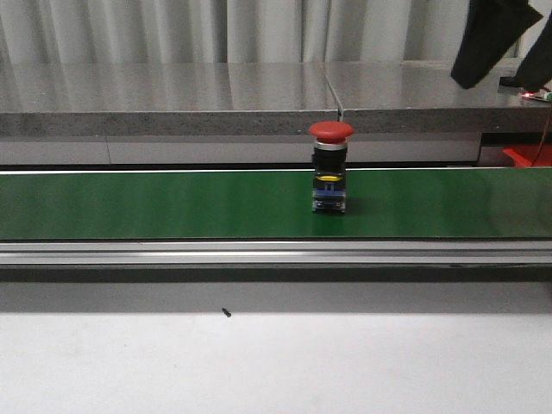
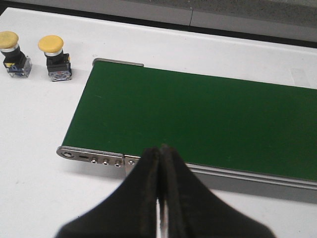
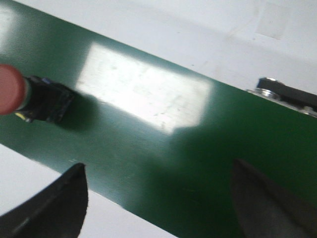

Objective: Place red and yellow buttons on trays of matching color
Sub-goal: 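Move the right gripper back over the second red button on the belt, then lower the right gripper onto the second red button and grasp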

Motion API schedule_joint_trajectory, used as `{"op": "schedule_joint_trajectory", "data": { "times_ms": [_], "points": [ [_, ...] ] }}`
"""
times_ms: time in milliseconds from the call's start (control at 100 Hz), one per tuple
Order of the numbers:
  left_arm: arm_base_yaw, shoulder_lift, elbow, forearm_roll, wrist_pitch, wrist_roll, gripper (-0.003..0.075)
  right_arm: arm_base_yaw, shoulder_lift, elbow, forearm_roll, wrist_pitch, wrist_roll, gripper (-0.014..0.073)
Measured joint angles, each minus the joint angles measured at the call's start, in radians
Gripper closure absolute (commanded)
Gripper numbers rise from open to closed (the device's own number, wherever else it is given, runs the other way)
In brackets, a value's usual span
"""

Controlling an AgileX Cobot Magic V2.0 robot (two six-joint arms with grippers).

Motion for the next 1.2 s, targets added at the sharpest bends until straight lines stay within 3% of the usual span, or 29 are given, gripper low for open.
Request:
{"op": "schedule_joint_trajectory", "data": {
  "times_ms": [360, 1200],
  "points": [
    [0.000, 0.000, 0.000, 0.000, 0.000, 0.000, 0.0741, 0.151, 0.018, 0.000, -0.009, -0.030, 0.000, 0.0015],
    [0.000, 0.000, 0.000, 0.000, 0.000, 0.000, 0.0741, 0.193, 0.159, 0.000, -0.013, -0.123, 0.000, 0.0015]
  ]
}}
